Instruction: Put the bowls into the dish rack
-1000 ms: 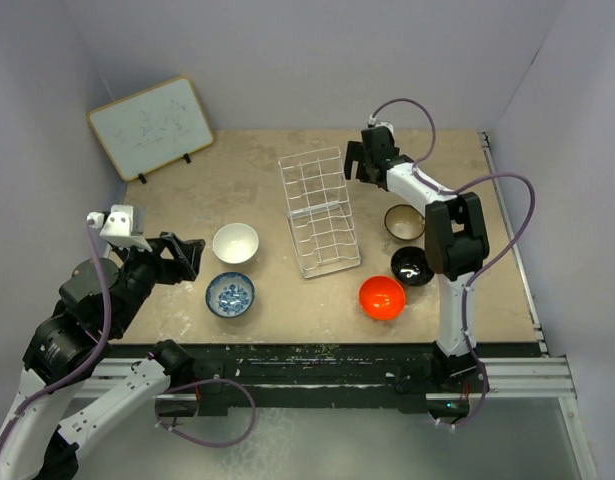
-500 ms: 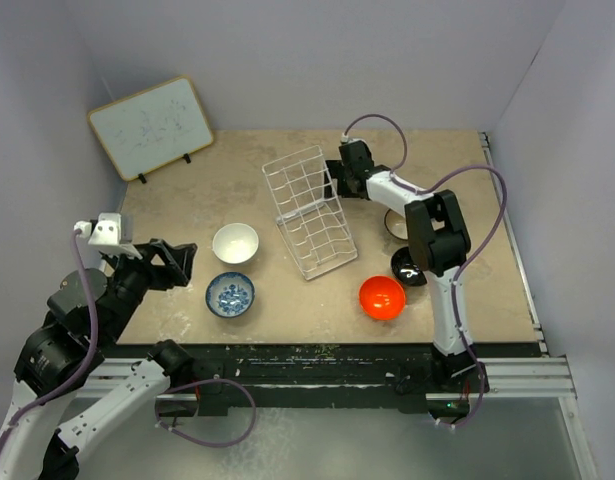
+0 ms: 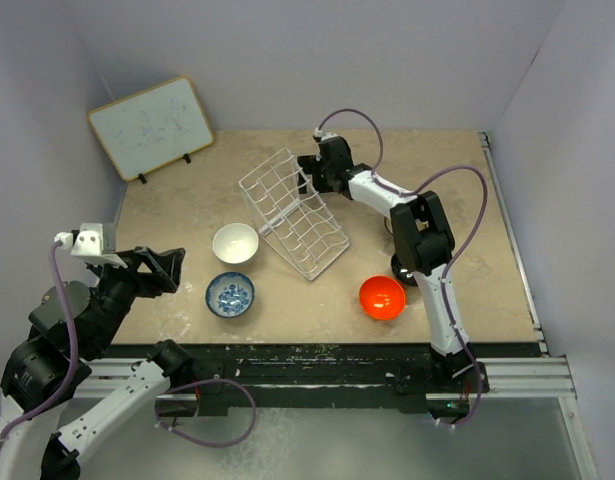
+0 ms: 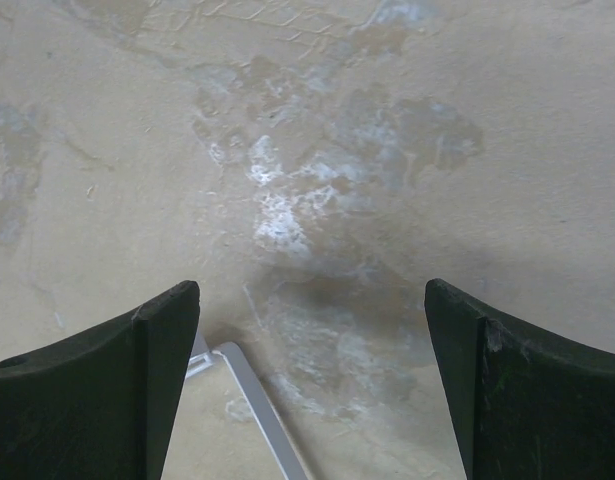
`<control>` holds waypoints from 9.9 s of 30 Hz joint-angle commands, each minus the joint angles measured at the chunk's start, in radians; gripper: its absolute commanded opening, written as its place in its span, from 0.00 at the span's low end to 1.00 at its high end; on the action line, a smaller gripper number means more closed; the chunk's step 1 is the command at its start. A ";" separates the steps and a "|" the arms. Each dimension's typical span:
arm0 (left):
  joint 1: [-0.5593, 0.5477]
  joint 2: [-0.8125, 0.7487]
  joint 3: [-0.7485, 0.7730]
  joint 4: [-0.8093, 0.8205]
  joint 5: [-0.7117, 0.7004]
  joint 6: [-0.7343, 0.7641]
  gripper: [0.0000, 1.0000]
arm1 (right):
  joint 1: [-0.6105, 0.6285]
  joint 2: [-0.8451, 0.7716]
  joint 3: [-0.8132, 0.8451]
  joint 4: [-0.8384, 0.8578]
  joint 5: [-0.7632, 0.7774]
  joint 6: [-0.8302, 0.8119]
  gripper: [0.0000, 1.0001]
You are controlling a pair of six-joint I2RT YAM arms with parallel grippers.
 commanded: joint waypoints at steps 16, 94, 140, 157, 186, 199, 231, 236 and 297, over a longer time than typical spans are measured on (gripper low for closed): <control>0.004 -0.023 0.049 -0.030 -0.036 0.008 0.82 | 0.063 -0.040 0.034 0.127 -0.123 0.040 0.95; 0.004 -0.019 -0.041 0.039 0.116 0.018 0.85 | 0.296 -1.128 -1.055 -0.182 0.198 0.518 0.00; 0.005 0.162 0.055 0.031 0.127 0.031 0.83 | 0.147 -0.714 -1.550 2.038 -0.089 0.919 0.00; 0.003 0.178 0.044 0.046 0.137 0.027 0.82 | 0.150 -0.646 -1.466 2.039 -0.051 0.903 0.00; 0.004 0.149 0.064 -0.024 0.081 0.044 0.83 | 0.143 -0.432 -1.113 2.040 -0.189 0.968 0.00; 0.004 0.163 0.063 -0.014 0.099 0.046 0.82 | 0.181 -0.347 -1.042 2.042 -0.084 1.045 0.00; 0.005 0.154 0.058 -0.020 0.110 0.031 0.82 | 0.231 -0.383 -1.096 2.042 -0.024 1.015 0.00; 0.005 0.154 0.052 -0.014 0.118 0.032 0.82 | 0.245 -0.422 -1.131 2.041 -0.006 0.991 0.00; 0.005 0.194 0.035 0.020 0.133 0.072 0.82 | 0.103 -0.124 -0.700 2.037 -0.318 1.085 0.00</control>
